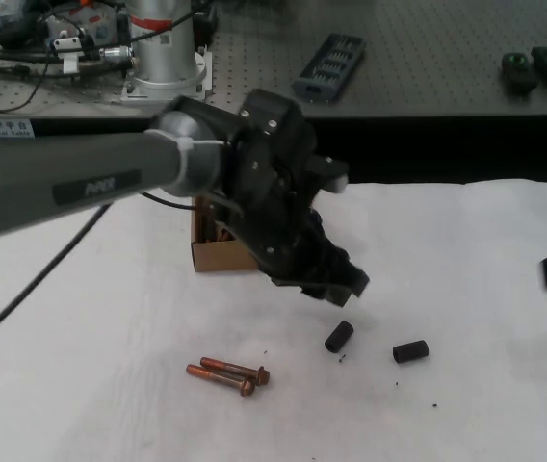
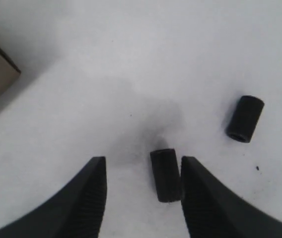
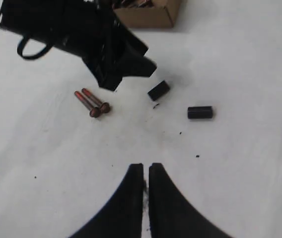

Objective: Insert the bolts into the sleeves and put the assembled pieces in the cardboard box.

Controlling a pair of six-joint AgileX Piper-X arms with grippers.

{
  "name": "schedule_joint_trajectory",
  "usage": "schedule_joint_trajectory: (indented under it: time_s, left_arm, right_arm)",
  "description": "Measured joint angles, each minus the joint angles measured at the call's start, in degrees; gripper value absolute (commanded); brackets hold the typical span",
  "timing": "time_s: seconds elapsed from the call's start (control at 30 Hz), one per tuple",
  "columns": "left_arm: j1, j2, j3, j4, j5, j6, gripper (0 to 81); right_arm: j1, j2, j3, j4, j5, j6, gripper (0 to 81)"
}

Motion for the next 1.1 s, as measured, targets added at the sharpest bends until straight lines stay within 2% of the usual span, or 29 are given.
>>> schedule_joint_trajectory:
  time_s: [0.33,0.6,1.1]
  left_arm:
    - [-3.5,0.0,0.0,2.1,-8.8,2.7,34.4]
    - [-7.6,3.0,-0.2,3.8,-11.7,2.9,33.8]
    - [-7.3,3.7,-0.2,2.4,-14.4,5.3,33.8]
  right_arm:
    - [-0.7,-5.5,-1.0,0.3,0.9,-0.4,4.3]
    - [-0.7,-5.7,-1.0,0.5,0.9,-0.4,4.3]
    - [-0.7,-7.6,-1.1,1.2,-1.2,-0.4,4.3]
